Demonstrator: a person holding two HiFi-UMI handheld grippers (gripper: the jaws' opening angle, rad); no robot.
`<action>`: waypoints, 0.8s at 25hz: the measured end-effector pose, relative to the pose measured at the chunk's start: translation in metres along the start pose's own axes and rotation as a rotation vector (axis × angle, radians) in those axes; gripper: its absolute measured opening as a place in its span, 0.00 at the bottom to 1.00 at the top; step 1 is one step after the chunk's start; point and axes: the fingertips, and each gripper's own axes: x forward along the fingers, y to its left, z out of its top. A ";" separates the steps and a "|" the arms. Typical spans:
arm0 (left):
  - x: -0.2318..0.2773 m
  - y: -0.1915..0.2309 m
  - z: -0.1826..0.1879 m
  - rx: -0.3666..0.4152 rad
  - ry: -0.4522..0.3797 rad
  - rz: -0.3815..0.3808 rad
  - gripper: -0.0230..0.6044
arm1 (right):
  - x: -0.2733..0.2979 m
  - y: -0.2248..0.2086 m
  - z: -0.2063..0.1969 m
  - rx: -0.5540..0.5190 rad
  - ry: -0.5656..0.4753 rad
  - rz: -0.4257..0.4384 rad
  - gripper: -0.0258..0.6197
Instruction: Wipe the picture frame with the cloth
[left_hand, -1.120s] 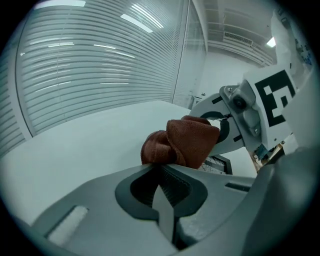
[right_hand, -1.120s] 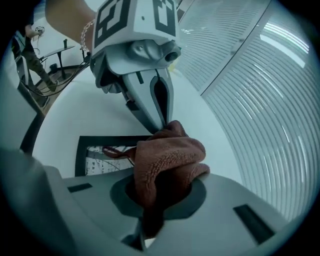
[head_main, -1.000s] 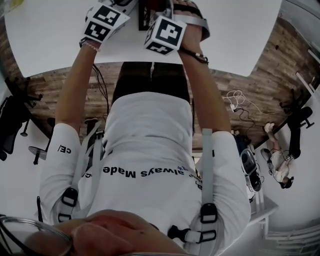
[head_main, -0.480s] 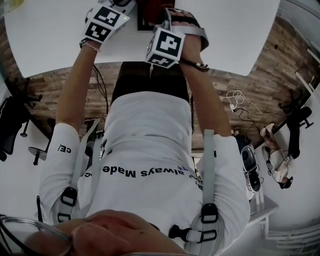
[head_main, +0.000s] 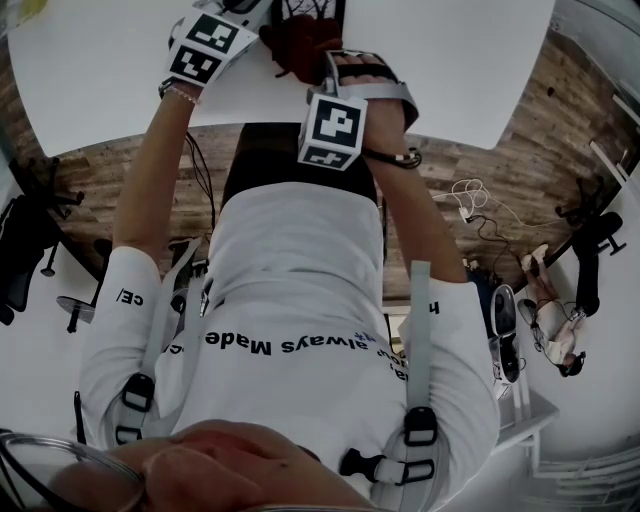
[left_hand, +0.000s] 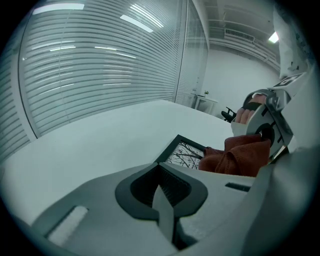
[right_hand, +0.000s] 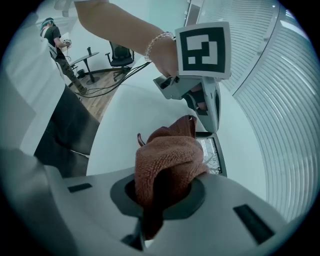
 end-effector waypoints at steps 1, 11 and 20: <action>0.000 0.001 0.000 -0.001 0.001 0.001 0.04 | -0.001 0.004 -0.001 -0.008 0.003 0.009 0.07; 0.002 0.003 -0.001 -0.014 0.000 0.002 0.04 | -0.059 -0.027 0.001 0.077 -0.080 -0.012 0.07; 0.005 0.003 0.000 -0.003 0.006 0.012 0.04 | -0.028 -0.143 -0.035 0.207 -0.046 -0.371 0.07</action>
